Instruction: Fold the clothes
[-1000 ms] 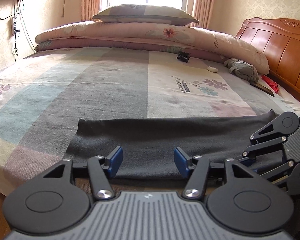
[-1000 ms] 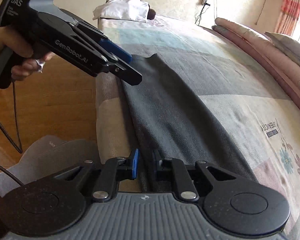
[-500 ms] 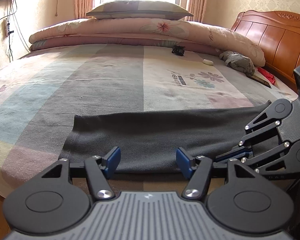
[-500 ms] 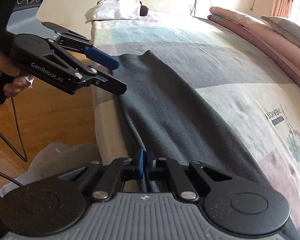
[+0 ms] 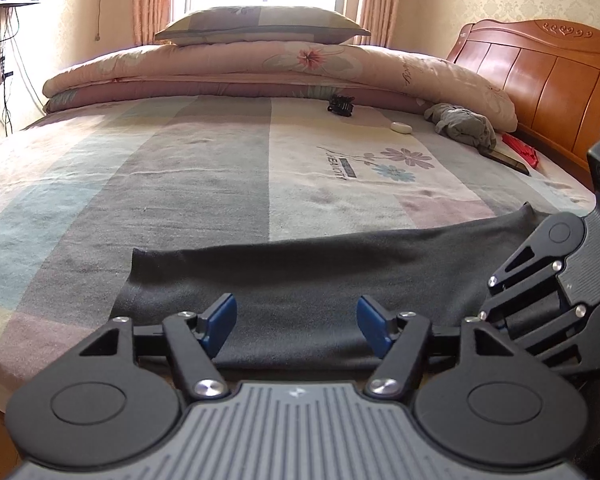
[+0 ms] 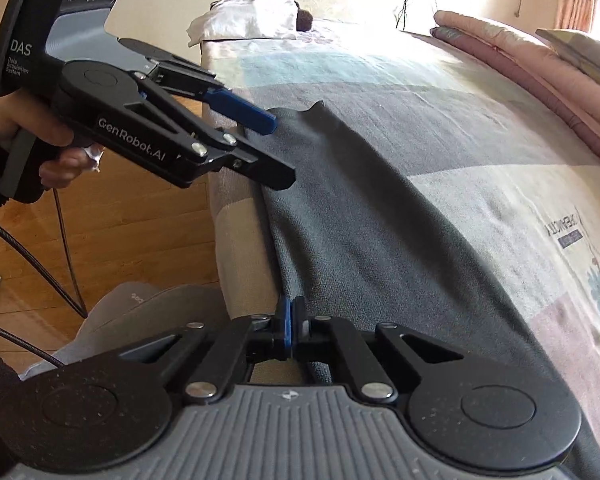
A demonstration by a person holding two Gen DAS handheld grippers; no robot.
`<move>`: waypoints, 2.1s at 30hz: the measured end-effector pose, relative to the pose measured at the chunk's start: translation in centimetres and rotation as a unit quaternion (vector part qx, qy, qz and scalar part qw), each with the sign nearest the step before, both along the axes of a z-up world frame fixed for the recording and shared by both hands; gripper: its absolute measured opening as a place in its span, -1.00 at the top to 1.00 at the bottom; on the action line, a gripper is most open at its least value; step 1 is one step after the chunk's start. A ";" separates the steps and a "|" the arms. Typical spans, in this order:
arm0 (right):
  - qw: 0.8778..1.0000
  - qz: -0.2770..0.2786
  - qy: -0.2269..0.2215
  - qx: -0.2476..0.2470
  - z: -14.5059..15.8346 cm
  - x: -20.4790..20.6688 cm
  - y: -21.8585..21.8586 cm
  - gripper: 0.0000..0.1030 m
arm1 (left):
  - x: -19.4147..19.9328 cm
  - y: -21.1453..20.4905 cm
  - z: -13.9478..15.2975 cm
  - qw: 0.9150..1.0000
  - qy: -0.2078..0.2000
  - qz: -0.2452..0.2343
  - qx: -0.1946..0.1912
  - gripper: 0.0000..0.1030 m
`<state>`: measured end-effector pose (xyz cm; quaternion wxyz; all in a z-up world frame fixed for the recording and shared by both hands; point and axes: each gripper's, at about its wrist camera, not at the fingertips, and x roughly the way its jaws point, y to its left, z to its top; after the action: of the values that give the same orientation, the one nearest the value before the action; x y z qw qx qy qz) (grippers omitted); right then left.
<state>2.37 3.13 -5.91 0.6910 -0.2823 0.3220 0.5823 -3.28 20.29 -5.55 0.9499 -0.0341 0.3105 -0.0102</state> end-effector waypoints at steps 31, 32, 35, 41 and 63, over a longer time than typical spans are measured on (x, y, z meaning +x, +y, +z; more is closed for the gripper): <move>0.947 -0.317 -0.041 0.047 2.1 3.7 -14.5 -0.36 | 9.1 -7.1 -2.8 0.995 0.052 -0.077 0.036 -0.37; 0.937 -0.343 -0.053 0.042 2.3 4.3 -16.1 -0.44 | 8.7 -6.3 -3.0 0.996 0.049 -0.067 0.029 -0.38; 0.903 -0.419 -0.088 0.015 1.9 5.9 -20.7 -0.67 | 7.5 -4.5 -3.1 0.998 0.051 -0.037 0.027 -0.40; 0.852 -0.519 -0.059 -0.007 -2.1 7.4 -27.1 -0.96 | 7.7 -4.5 -1.9 0.995 0.093 -0.012 0.042 -0.32; 0.855 -0.504 -0.053 0.111 -4.0 4.5 -31.0 -1.00 | 21.6 -26.9 -3.5 0.962 0.115 -0.218 -0.120 -0.40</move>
<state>6.87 -27.82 -9.89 0.9326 -0.0328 0.3164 0.1704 18.33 -6.56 -9.02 0.8714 -0.0800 0.4144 -0.2501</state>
